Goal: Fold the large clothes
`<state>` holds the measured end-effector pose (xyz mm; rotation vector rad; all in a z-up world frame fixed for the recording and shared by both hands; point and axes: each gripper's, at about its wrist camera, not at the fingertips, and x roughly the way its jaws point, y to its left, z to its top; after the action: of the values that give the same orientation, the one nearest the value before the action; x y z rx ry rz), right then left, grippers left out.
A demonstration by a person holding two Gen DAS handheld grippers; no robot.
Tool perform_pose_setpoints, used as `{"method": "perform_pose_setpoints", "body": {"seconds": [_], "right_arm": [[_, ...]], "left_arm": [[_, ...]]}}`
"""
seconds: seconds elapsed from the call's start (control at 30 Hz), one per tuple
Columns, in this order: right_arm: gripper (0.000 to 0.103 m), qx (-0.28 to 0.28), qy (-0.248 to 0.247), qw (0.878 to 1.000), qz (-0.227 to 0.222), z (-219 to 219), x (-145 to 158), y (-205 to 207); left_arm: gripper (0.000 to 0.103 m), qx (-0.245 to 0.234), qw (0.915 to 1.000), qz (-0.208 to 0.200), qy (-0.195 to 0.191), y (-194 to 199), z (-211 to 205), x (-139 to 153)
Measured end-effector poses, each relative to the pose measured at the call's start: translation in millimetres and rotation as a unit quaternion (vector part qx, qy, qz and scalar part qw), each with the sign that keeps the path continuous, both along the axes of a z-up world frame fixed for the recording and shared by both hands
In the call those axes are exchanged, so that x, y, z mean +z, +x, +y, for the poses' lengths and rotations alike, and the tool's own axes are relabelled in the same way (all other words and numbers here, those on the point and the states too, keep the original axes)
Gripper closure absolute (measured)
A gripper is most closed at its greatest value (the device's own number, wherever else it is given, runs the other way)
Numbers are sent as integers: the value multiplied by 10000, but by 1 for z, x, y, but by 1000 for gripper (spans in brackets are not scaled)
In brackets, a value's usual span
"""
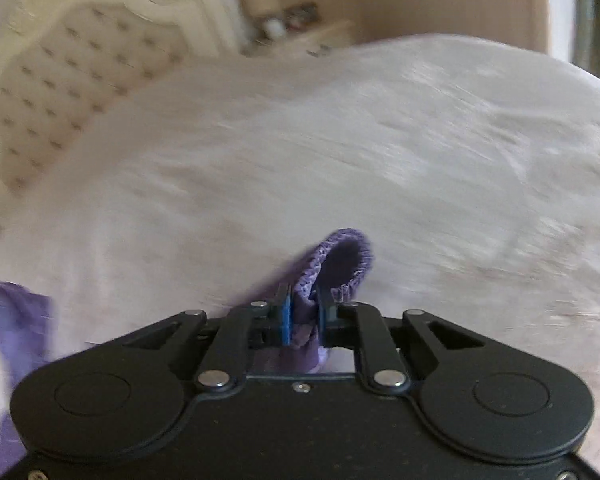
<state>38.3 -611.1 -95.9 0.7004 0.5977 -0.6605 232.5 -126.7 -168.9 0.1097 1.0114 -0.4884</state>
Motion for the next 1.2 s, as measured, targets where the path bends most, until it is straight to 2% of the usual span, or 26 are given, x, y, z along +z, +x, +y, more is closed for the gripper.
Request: {"method": "perform_pose_setpoints", "body": {"seconds": [0.17,0.27,0.33,0.5,0.63,0.77,0.87,0.9,0.93,0.97,1.0,1.1,1.2], "right_arm": [[83,931,2,9925,-798,67,57,42],[83,1681,60,9797,-1088,120,77,82],[83,2161,139,9697,-1131,152,79,109],[82,3137,292,9428,-1089,243,64,176],[82,3706,451,9216,-1065,302,39,215],[81,4359,509,8946,-841,365,12,240],[74,4940,351,8664,-647,406,-3,248],[68,5068,295,8594,-610,417,-6,246],[51,5180,234,8531,-572,426,-8,244],[45,5267,186,8480,-565,430,-9,240],[34,5303,176,8456,-587,429,-9,235],[35,5259,149,8484,-581,418,-7,223],[35,4993,20,8653,-438,402,-6,209]], "left_arm": [[24,-119,9998,-4,-131,14,14,5],[24,-117,9998,-2,-174,23,28,8],[24,-74,9997,12,-212,29,41,10],[24,126,9996,54,-228,42,77,10],[24,393,9989,116,-224,53,109,7],[24,683,9971,209,-248,64,142,4],[24,913,9950,303,-275,72,160,0],[24,989,9941,338,-296,74,165,-1],[24,1040,9934,361,-325,75,170,-1],[24,1095,9926,377,-362,77,173,-1],[24,1132,9920,383,-405,78,177,-2],[24,1174,9905,418,-579,81,181,-1],[24,1120,9894,443,-811,87,174,0]]}}
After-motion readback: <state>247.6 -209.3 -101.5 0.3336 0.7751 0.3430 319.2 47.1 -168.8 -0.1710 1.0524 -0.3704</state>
